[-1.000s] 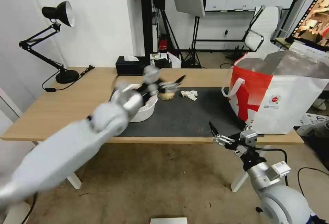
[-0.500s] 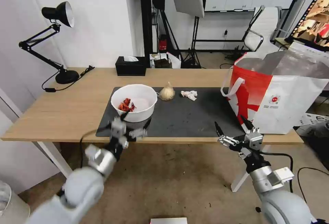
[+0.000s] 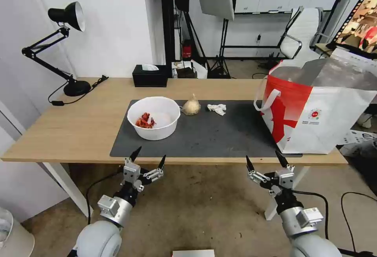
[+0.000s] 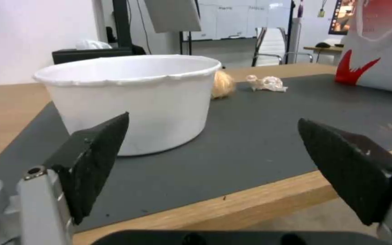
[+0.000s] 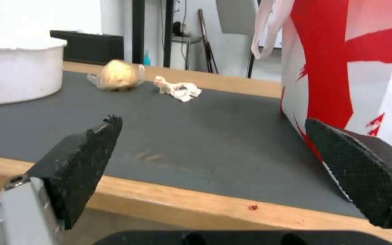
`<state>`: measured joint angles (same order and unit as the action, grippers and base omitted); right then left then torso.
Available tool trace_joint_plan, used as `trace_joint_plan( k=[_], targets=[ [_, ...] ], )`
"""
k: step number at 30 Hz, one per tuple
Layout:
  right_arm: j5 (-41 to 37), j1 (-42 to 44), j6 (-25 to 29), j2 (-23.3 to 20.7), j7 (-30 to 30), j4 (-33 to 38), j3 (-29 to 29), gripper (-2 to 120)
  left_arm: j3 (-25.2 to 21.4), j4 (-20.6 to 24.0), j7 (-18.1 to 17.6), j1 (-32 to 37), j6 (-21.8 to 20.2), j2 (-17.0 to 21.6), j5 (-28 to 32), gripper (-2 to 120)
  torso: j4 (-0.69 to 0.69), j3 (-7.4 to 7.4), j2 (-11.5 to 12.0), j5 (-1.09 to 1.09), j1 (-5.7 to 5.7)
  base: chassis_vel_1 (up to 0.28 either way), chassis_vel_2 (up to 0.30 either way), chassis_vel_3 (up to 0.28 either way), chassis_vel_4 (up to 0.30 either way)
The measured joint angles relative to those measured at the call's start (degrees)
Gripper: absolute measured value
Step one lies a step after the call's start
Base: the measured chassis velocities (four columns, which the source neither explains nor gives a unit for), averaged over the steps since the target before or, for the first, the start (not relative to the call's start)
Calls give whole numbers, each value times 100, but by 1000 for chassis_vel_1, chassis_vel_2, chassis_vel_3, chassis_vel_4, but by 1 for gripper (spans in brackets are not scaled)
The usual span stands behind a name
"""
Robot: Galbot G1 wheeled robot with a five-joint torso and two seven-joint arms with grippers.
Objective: Pick up the trash from the table and place it into the takeout bag.
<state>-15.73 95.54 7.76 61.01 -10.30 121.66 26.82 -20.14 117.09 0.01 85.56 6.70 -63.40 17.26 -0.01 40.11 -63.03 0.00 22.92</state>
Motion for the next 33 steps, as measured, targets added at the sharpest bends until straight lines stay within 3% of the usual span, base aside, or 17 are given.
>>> trace_joint_plan(
  k=[26,30,33],
  targets=[
    [-18,222,-48,46,9,205,47,100,-56,49,54,46,104,-24,19,100,0,0,0,0,0,0,0,0,0],
    [-229,88,-63,-64,99,231,16,100,-65,50,60,42,120,-11,25,100,0,0,0,0,0,0,0,0,0],
    [-962,-541,-188,-499,403,248,-203,100,-77,54,61,4,120,16,48,100,-1,0,0,0,0,0,0,0,0]
  ],
)
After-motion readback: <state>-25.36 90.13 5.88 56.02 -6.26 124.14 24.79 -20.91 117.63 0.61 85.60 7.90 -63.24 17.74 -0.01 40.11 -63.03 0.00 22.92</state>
